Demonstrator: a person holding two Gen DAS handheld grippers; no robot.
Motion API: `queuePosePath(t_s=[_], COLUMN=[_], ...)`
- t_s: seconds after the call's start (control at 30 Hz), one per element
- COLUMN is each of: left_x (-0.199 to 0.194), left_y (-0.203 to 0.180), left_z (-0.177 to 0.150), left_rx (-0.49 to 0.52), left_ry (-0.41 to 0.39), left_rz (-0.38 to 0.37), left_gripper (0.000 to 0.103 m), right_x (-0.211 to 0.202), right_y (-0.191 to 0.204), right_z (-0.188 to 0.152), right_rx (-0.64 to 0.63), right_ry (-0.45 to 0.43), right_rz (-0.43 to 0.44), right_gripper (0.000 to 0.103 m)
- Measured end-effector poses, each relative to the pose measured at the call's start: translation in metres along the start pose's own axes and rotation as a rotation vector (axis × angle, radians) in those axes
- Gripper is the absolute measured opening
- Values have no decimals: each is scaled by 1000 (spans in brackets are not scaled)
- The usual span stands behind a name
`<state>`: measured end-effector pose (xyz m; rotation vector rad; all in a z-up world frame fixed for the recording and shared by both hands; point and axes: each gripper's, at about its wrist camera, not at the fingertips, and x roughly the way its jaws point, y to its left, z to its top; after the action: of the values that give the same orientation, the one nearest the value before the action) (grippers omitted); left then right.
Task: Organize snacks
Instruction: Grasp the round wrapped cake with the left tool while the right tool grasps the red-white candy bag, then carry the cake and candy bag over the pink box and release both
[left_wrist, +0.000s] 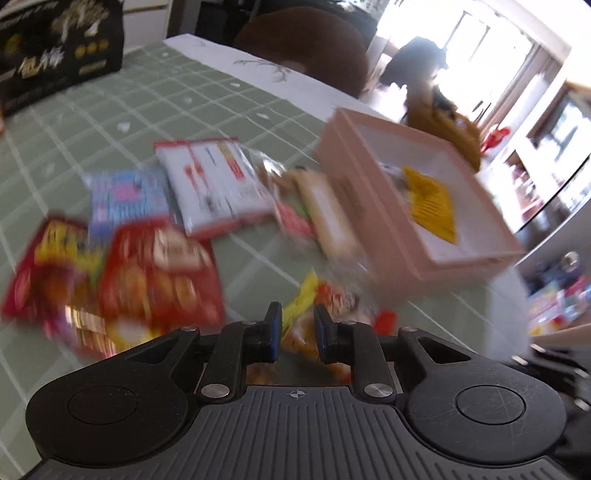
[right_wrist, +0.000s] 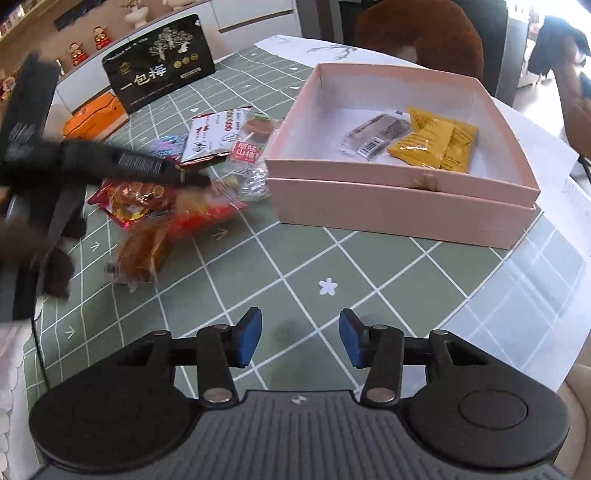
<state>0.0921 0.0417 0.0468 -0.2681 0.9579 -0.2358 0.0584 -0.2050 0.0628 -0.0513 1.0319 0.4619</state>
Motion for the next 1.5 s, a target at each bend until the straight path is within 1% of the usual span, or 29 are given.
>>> queuePosePath(t_s=[0.03, 0.1, 0.13, 0.17, 0.23, 0.27, 0.33, 0.4, 0.47, 0.53, 0.57, 0.6, 0.63, 0.73, 0.8, 0.83, 0.9, 0.93, 0.97, 1.03, 1.07, 1.1, 1.13, 1.2, 1.23, 1.27, 1.4, 1.5], left_x=[-12, -38, -49, -59, -70, -74, -78, -80, -79, -73, -69, -65, -62, -49, -44, -41, -37, -34, -32, -30, -30, -30, -32, -32, -32, -31, -24, -23], left_y=[1, 8, 13, 20, 32, 36, 38, 37, 30, 21, 14, 6, -1, -20, -31, -36, -43, -48, -51, -55, -54, -53, -49, -43, -37, -31, -13, -9], left_z=[-8, -19, -23, -28, -34, -38, -44, -48, -48, -47, -46, -44, -45, -49, -54, -55, -57, -57, -58, -58, -58, -58, -58, -57, -56, -56, -52, -47], left_rx=[-24, -77, -106, -146, -200, -213, -213, -199, -174, -136, -106, -83, -51, 41, 107, 139, 192, 229, 259, 287, 290, 286, 276, 248, 225, 197, 114, 77], left_ry=[-29, -111, -136, -156, -161, -158, -150, -149, -155, -153, -147, -141, -129, -83, -81, -78, -63, -49, -38, -24, -25, -29, -36, -42, -37, -28, 12, 4], left_rz=[3, 56, 83, 108, 137, 148, 161, 161, 166, 191, 211, 225, 238, 278, 306, 311, 304, 303, 300, 297, 296, 294, 302, 347, 369, 370, 353, 332], left_gripper=[22, 22, 22, 22, 22, 22, 22, 22, 22, 23, 23, 23, 23, 25, 28, 30, 40, 50, 56, 59, 59, 59, 59, 59, 62, 63, 68, 68], right_x=[0, 1, 0, 0, 2, 4, 17, 38, 53, 64, 66, 67, 66, 52, 44, 39, 30, 27, 23, 22, 22, 22, 22, 22, 22, 22, 22, 22], right_y=[3, 14, 22, 31, 50, 58, 73, 85, 91, 90, 85, 80, 74, 54, 45, 40, 32, 28, 25, 20, 19, 18, 19, 20, 20, 20, 19, 17], right_z=[1, 5, 8, 13, 26, 32, 46, 57, 60, 57, 55, 54, 52, 42, 29, 22, 13, 10, 7, 5, 4, 4, 3, 1, 0, -2, -6, -7], right_rx=[-11, -44, -70, -100, -167, -195, -261, -300, -317, -313, -304, -285, -260, -196, -169, -161, -140, -130, -124, -113, -107, -103, -103, -115, -118, -114, -106, -104], right_ry=[-2, -6, -15, -33, -84, -108, -131, -107, -81, -58, -52, -37, -16, 17, 35, 35, 39, 38, 37, 35, 33, 33, 33, 30, 28, 23, 7, -3], right_rz=[3, 14, 24, 34, 42, 44, 39, -5, -21, -56, -72, -78, -69, -35, -44, -50, -63, -74, -86, -100, -104, -106, -108, -112, -115, -116, -119, -119], right_gripper=[49, 52, 55, 61, 71, 73, 73, 73, 73, 72, 68, 53, 51, 48, 48, 48, 48, 48, 48, 48, 48, 49, 52, 60, 65, 69, 76, 79])
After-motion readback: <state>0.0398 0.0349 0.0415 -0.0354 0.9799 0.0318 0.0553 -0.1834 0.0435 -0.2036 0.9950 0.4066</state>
